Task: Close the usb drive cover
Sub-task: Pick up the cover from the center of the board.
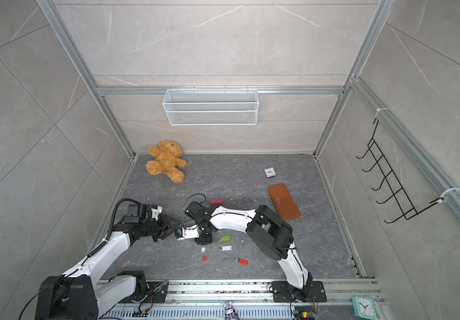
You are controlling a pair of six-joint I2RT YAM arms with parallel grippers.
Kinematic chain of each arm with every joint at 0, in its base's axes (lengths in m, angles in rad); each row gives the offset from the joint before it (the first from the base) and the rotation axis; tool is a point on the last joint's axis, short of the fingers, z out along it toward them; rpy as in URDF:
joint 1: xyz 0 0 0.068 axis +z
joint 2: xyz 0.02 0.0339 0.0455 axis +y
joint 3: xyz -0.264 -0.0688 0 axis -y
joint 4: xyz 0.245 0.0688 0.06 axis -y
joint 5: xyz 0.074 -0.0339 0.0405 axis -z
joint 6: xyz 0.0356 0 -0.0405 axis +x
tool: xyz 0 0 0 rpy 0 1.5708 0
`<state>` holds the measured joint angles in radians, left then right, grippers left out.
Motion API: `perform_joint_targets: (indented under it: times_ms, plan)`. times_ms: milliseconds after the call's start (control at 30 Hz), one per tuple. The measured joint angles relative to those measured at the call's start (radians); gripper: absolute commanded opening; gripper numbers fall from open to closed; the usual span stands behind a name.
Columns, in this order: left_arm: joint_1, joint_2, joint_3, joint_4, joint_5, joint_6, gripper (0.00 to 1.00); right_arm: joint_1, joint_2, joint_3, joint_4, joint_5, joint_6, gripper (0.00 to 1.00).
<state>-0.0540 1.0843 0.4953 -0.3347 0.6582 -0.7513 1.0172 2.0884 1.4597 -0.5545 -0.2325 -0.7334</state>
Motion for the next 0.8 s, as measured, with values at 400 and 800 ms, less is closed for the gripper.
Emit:
perform_joint_targets:
  times_ms: [400, 800]
  plan:
    - [0.000, 0.016, -0.021, 0.029, 0.029, -0.006, 0.44, -0.002, -0.031, -0.055, 0.058, -0.020, 0.056, 0.15]
    - [-0.034, 0.151, -0.064, 0.216, 0.196, -0.068, 0.37, -0.070, -0.134, -0.134, 0.244, -0.151, 0.173, 0.15]
